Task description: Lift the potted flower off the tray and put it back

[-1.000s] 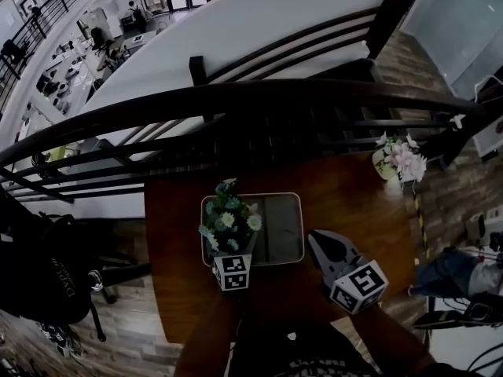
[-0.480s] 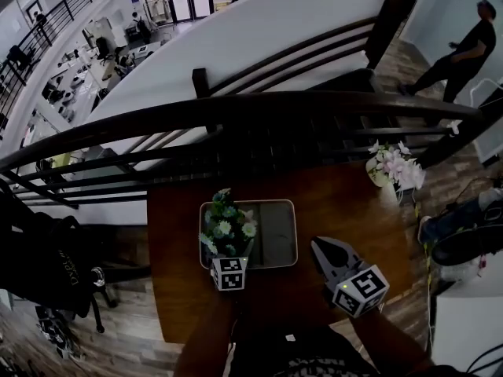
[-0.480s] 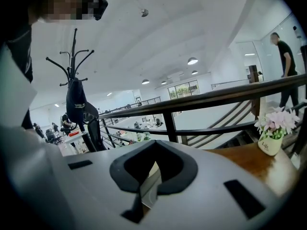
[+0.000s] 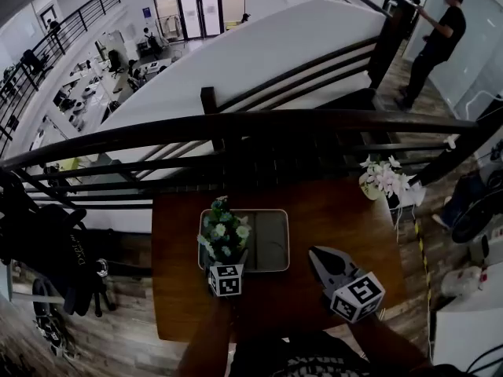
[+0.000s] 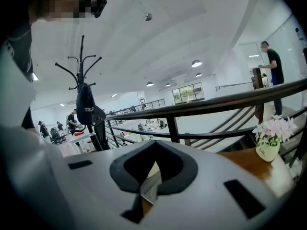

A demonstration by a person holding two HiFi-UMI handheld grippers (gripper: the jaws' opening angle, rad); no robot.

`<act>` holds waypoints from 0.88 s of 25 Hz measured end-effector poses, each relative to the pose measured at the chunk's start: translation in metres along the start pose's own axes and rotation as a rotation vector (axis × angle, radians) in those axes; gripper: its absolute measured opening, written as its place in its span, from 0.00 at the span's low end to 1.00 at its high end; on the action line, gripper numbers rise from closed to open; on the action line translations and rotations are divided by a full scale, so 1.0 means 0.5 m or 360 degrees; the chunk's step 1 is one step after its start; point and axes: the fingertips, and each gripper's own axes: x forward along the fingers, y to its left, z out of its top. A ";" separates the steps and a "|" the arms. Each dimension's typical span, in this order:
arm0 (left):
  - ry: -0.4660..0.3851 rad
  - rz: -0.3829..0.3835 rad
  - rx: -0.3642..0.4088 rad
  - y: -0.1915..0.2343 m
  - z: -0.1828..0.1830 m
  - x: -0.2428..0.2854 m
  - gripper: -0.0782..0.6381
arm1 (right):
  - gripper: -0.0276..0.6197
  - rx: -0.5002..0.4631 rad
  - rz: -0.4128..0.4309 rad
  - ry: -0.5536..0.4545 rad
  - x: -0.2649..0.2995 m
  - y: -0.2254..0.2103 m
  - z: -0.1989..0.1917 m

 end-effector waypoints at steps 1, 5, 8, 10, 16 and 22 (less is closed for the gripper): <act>-0.0012 0.0012 -0.0012 -0.001 0.000 -0.011 0.76 | 0.03 -0.0006 0.0009 -0.0009 -0.008 0.001 0.005; -0.0081 0.0093 -0.0134 0.001 0.020 -0.094 0.76 | 0.03 -0.0013 0.0038 -0.0041 -0.046 0.001 0.019; -0.0186 0.0106 -0.0238 -0.013 0.042 -0.168 0.76 | 0.03 -0.0011 0.0063 -0.0069 -0.075 -0.002 0.026; -0.0241 0.0113 -0.0224 -0.035 0.055 -0.214 0.75 | 0.03 -0.0015 0.0093 -0.0081 -0.092 -0.006 0.020; -0.0526 0.0229 -0.0144 -0.110 0.161 -0.378 0.39 | 0.03 -0.0041 0.0221 -0.0060 -0.143 0.012 0.002; -0.0763 0.0258 -0.0286 -0.209 0.212 -0.514 0.15 | 0.03 -0.0060 0.0312 -0.0045 -0.208 0.005 -0.016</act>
